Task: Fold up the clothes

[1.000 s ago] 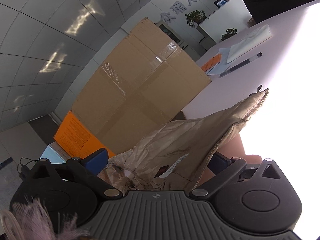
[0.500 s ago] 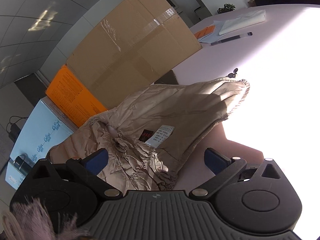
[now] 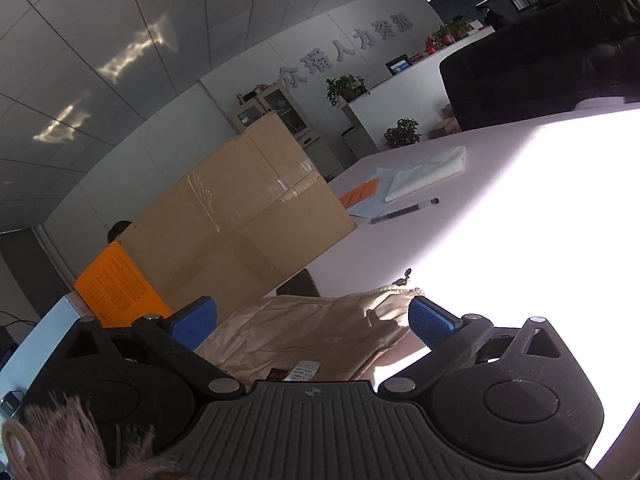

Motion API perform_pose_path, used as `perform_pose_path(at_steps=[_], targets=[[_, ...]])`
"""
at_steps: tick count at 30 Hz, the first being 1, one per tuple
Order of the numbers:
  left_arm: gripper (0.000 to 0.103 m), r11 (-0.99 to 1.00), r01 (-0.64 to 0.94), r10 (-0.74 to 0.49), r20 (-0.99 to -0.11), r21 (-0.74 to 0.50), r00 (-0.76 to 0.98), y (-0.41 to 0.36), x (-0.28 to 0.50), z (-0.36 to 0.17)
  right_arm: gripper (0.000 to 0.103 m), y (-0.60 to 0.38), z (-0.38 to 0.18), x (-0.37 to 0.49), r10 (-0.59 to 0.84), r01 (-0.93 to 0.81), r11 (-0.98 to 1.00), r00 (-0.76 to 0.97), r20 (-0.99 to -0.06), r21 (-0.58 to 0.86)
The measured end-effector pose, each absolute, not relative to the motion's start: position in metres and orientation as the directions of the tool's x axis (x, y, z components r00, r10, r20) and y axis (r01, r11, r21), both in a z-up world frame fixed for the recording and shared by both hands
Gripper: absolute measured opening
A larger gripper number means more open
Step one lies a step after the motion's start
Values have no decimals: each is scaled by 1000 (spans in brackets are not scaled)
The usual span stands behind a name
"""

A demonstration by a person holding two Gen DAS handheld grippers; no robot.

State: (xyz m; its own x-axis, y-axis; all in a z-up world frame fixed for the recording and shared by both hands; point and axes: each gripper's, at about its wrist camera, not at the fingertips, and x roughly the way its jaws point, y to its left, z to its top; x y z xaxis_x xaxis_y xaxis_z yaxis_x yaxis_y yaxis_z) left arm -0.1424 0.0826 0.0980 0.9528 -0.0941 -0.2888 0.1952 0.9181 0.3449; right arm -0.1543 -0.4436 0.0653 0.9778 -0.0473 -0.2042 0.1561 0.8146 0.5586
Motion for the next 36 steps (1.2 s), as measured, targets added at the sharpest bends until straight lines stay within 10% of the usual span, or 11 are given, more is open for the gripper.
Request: perform_pose_path(at_steps=[10, 25, 28, 30, 36], targets=[[103, 910, 98, -53, -121, 403, 991, 72, -81, 178, 103, -384, 109, -90, 248, -155, 860, 960, -133, 485], [103, 965, -58, 177, -469, 257, 865, 56, 72, 52, 103, -297, 52, 35, 402, -246, 860, 866, -297, 447], [78, 973, -83, 178, -476, 214, 861, 64, 81, 37, 103, -293, 32, 53, 384, -213, 871, 857, -343, 442], [41, 981, -113, 177, -494, 156, 851, 76, 86, 30, 103, -296, 25, 54, 369, -186, 870, 860, -354, 456], [24, 983, -183, 164, -538, 20, 827, 105, 95, 8, 103, -307, 8, 50, 325, -101, 856, 868, -376, 508]])
